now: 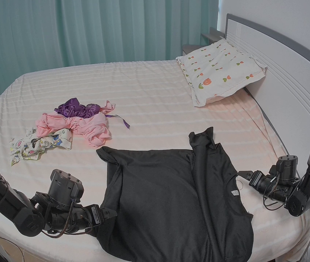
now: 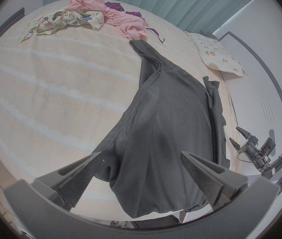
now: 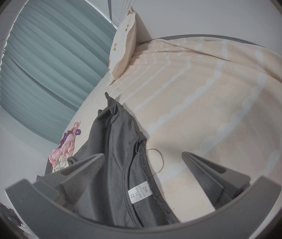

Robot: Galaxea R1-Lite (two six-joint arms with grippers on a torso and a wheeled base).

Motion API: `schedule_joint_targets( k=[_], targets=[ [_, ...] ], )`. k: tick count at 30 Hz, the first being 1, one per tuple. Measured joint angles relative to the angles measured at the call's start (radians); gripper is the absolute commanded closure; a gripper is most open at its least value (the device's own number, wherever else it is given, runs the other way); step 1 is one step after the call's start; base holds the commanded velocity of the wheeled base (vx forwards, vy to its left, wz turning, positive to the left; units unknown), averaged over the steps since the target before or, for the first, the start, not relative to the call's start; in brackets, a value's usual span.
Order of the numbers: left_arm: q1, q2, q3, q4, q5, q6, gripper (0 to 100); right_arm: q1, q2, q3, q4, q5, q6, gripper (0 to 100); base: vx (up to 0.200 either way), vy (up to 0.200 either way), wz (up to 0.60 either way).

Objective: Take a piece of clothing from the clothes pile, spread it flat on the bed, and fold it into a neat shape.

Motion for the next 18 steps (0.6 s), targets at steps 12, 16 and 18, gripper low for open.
schedule_joint_targets(
  k=[12,16,18],
  targets=[
    [-0.006,0.013,0.000,0.000,0.002,0.002,0,0.027,-0.004,0.028,-0.004,-0.002,-0.022,0,-0.150,0.000,0.00],
    [-0.006,0.021,-0.009,-0.012,0.002,-0.005,0,0.029,-0.005,0.029,-0.006,-0.001,-0.021,0,0.000,0.000,0.00],
    [-0.005,0.029,-0.013,-0.041,0.005,-0.007,0,0.029,-0.005,0.029,-0.006,-0.001,-0.021,0,0.000,0.000,0.00]
  ],
)
